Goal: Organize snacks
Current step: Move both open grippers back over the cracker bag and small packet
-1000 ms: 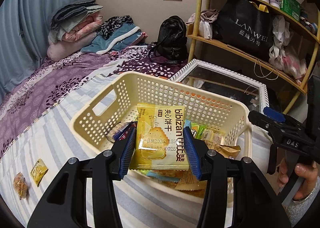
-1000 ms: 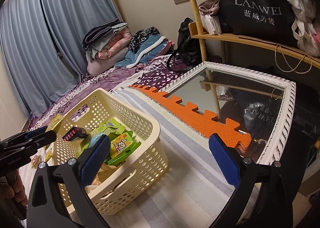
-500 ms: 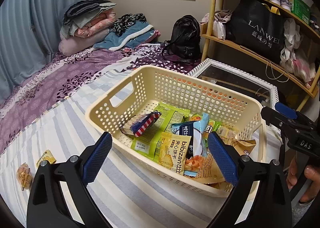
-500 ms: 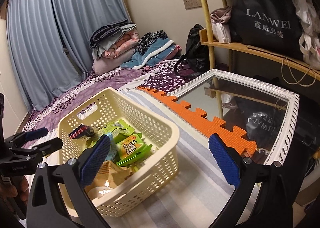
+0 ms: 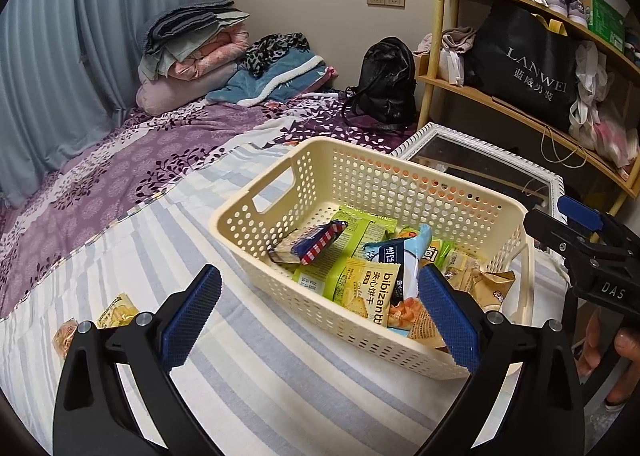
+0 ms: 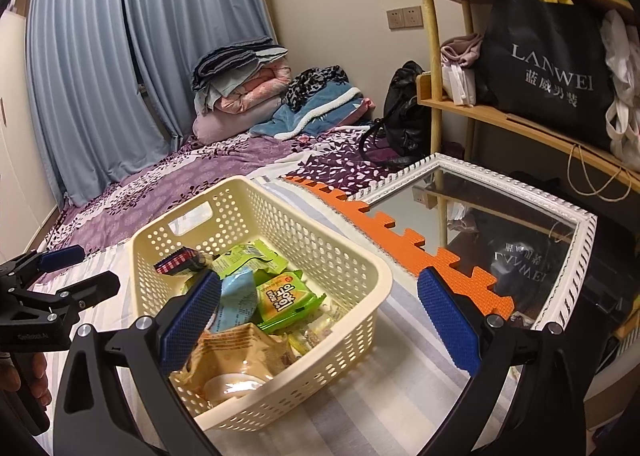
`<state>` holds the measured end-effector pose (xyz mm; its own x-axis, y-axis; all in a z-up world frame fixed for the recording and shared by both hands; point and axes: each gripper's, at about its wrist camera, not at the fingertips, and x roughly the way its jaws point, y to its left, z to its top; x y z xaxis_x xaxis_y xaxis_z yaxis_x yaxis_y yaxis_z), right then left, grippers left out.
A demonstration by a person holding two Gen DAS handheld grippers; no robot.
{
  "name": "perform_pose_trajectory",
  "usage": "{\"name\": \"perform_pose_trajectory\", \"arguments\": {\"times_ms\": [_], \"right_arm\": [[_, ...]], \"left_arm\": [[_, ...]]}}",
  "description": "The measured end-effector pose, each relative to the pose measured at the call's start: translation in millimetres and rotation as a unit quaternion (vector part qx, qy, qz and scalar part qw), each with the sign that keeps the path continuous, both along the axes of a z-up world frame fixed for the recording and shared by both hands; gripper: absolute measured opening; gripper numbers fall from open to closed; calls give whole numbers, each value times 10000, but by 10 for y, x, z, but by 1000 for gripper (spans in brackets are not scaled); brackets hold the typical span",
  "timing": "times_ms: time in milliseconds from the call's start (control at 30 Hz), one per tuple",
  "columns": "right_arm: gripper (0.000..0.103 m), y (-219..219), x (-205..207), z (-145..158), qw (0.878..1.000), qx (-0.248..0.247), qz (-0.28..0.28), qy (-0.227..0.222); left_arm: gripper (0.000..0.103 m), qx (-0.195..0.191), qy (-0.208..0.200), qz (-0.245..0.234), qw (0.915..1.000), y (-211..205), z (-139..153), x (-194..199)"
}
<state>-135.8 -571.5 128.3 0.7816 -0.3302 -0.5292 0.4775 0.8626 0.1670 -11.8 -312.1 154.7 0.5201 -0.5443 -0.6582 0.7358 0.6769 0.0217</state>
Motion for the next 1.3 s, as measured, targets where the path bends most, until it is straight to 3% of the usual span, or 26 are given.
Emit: {"name": "perform_pose_trajectory", "arguments": {"times_ms": [667,1300], "right_arm": [[98,484,65,251,9985,-345,429,53],[98,1111,254,209,9916,-260,1243,224]], "left_arm": [[100,-207,36,614,9979,694,74,7],[100,-305,441,1439,9881,1568,-231,60]]}}
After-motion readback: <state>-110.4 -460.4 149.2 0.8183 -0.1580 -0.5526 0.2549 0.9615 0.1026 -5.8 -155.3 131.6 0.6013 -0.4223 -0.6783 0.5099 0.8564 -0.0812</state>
